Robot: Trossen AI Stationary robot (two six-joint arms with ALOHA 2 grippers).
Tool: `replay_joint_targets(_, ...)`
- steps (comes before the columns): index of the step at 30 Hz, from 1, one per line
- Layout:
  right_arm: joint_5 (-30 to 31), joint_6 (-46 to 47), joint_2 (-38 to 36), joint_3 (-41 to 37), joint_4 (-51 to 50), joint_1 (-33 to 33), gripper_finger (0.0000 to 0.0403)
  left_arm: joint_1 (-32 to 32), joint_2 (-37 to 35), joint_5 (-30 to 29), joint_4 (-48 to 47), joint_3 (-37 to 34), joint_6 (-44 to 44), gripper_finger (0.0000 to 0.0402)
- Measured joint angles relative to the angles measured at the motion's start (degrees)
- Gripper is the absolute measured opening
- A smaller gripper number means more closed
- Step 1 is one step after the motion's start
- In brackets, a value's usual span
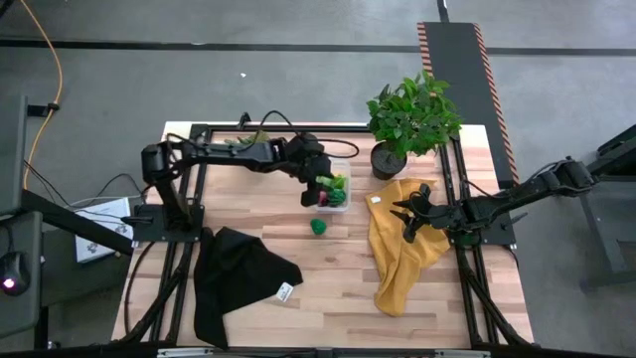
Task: Pick and placing Produce into tupperware
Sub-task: Put the bell pepper into the transparent bin
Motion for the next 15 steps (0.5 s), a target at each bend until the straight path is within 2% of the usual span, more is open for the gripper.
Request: replay_joint_targets(15, 0.0, 0.0, 0.0, 0.0, 0.0, 0.0, 0.0114, -0.04, -11.28, -8.86, -6.28, 0.0, -1.2, 0.0177)
